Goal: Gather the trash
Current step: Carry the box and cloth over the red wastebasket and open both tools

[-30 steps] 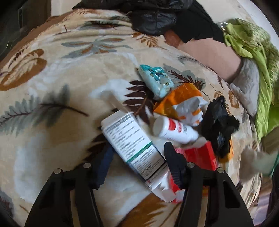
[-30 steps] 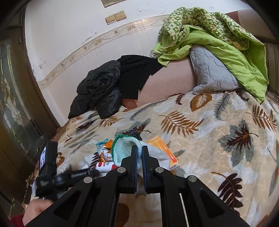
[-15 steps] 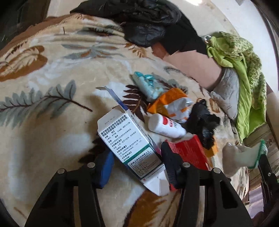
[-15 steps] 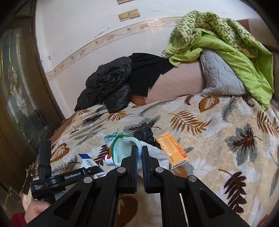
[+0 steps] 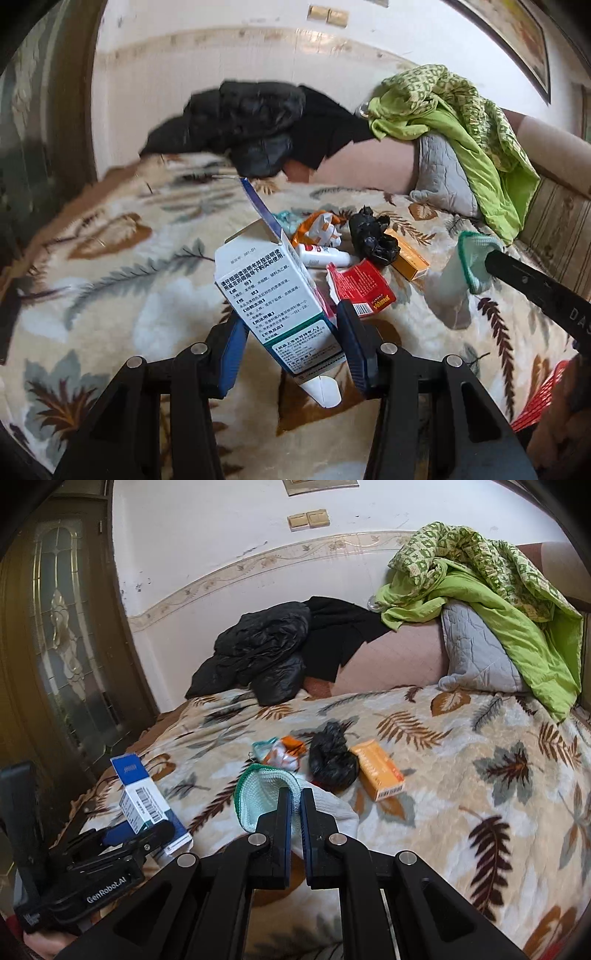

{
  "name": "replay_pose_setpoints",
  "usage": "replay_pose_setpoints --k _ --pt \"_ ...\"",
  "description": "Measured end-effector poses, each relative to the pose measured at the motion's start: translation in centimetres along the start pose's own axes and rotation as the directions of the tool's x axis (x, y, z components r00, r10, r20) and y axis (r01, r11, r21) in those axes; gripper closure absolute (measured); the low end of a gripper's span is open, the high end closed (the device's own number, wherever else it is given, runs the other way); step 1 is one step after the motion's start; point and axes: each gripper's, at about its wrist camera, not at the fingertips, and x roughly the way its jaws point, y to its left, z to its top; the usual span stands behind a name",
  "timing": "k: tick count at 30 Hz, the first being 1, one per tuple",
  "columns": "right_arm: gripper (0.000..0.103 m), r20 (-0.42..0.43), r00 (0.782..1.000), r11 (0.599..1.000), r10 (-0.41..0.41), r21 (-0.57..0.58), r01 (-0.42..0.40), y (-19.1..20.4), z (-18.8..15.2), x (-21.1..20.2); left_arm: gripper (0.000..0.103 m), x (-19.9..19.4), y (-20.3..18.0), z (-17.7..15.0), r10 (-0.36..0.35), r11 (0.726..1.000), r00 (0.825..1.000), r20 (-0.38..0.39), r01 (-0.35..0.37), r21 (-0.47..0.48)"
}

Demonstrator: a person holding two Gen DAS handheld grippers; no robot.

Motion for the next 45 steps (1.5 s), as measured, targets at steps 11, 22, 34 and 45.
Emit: replay_pose_setpoints --k 11,22,34,45 --pt "0.098 -0.018 1.0 1.0 -0.008 0.021 0.008 0.0 -1.0 -0.5 0.056 -0.3 -1.3 -0.3 0.043 0.996 0.997 0.06 -0.048 0.074" --pt "0.098 -0.022 1.0 1.0 0.005 0.028 -0.005 0.1 -0.9 0.0 0.056 0.0 -1.8 -0.4 0.035 0.994 0.997 0.066 -0.042 0.099" --pt "0.098 -0.023 1.0 0.999 0.01 0.037 -0.009 -0.2 -0.8 0.1 0.056 0.1 -2.1 -0.4 0.023 0.994 0.998 0.064 -0.03 0.106" --pt "0.098 -0.022 1.0 0.999 0.008 0.047 -0.007 -0.2 -0.9 -0.1 0.056 -0.2 -2.5 -0.5 -0.035 0.994 0.997 0.064 0.028 0.108"
